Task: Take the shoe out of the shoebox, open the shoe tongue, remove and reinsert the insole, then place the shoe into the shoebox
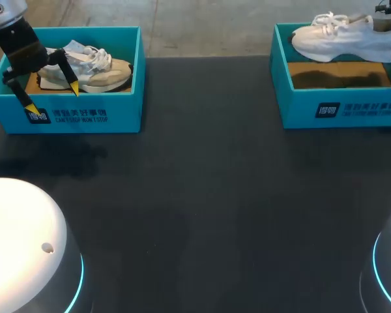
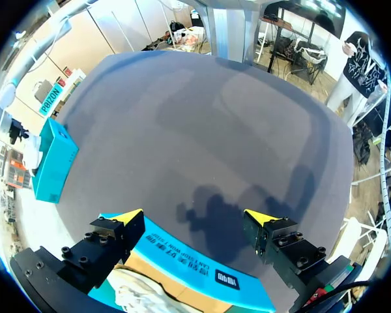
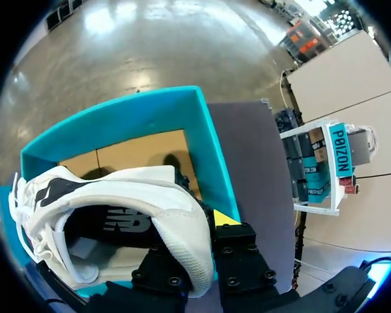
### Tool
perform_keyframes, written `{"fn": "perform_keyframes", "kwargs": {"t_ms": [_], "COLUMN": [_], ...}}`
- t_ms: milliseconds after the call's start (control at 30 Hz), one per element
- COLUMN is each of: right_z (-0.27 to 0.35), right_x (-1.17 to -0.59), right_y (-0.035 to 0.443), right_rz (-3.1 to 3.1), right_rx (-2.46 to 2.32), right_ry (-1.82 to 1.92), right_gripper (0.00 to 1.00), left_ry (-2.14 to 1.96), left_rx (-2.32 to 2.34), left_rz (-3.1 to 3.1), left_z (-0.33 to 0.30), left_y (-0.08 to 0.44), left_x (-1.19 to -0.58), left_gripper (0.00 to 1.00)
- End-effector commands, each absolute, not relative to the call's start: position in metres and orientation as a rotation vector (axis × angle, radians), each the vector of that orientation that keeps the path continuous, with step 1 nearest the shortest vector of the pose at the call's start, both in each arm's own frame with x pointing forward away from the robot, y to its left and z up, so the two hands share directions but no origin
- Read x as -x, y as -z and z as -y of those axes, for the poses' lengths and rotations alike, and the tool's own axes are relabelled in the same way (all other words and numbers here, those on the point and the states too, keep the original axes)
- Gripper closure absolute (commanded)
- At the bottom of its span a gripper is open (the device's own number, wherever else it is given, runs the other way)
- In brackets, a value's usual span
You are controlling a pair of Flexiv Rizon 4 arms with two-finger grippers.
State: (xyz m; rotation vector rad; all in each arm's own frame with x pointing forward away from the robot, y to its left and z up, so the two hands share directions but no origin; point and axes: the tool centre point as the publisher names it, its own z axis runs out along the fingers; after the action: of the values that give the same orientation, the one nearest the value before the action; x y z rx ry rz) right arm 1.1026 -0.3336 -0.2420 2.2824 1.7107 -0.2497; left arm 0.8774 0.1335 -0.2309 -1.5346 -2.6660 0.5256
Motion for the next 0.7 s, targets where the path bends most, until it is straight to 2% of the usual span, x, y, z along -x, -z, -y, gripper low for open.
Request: {"fn": "perform_keyframes", "kwargs": {"t_ms": [33, 700], "right_z": [0.337, 0.335], "right_x": [-1.098, -1.053], "right_y": [0.245, 0.271], "right_rz": [-1.746, -1.854], "right_rx": [-2.275, -2.198], "right_ry": [0.232, 0.257], "right_gripper": [1.00, 1.00], "left_ry": [-0.522, -0.522], "left_rx": [1.535, 1.535], "left_rz": [2.667, 2.667], "left_z": [-0.134, -0.134], "left_y": [0.231, 0.231], "left_x": [-0.877, -0.877], "left_gripper": [0.00, 0.00]}}
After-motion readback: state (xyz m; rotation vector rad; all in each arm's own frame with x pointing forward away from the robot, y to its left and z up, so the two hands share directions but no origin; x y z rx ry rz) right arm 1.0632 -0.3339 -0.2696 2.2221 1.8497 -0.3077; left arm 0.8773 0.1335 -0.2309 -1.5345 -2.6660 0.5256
